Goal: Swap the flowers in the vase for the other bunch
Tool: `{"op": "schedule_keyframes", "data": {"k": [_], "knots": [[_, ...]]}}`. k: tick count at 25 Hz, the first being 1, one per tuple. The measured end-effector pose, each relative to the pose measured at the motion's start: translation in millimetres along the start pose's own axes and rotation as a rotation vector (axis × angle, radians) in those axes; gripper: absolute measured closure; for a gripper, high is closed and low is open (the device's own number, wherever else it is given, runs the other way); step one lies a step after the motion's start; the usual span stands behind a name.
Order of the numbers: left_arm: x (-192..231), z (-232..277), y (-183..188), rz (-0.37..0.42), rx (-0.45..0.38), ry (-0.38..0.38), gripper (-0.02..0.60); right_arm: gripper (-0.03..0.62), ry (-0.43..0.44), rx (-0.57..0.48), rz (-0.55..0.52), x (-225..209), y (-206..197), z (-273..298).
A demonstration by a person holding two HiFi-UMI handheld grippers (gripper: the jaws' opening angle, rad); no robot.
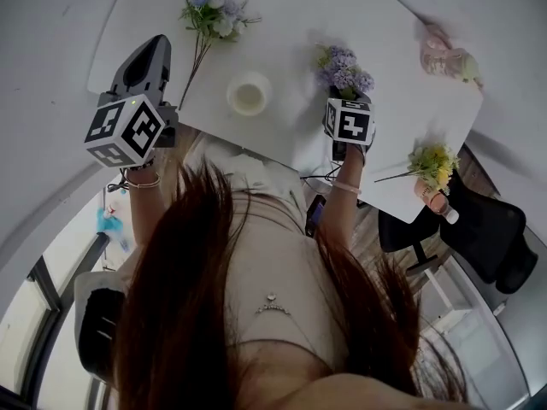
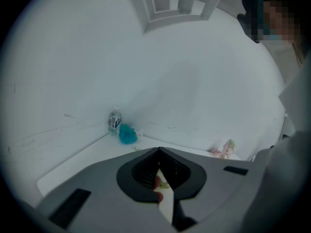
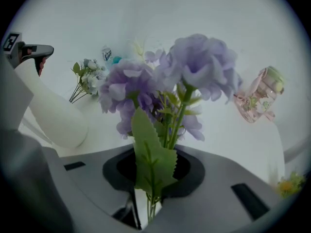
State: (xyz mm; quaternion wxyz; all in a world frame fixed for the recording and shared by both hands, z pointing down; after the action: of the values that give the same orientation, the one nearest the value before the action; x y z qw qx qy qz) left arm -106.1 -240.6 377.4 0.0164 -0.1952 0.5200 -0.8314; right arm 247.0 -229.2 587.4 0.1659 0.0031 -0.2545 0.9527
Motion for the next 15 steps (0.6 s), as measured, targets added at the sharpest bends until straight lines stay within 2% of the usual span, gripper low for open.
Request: {"op": "schedule_keyframes", "data": {"k": [8, 15], "knots": [[-32.7, -40.2, -5.0, -0.003, -0.019, -0.004, 0.578, 0.497, 0.006, -0.078, 0.000, -4.3, 2.3, -36.9], [-56.1, -74.2, -15.2, 0.013, -0.035, 0.002, 0.578, 0.500, 0.031, -0.164, 0.083, -5.8, -2.6, -63.7]]}}
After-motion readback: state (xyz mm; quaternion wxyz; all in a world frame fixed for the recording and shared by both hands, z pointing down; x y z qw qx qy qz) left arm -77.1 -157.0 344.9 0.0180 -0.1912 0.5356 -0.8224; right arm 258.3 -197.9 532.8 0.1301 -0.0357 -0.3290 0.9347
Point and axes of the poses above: the fingertips, and each gripper's own axes: z forward along the fingers, x to its left, y out of its top, the point moved 2 cm from there along -z, backward along the fingers, and after that the axes turned 8 degrees about -y, right-handed, at the moved point
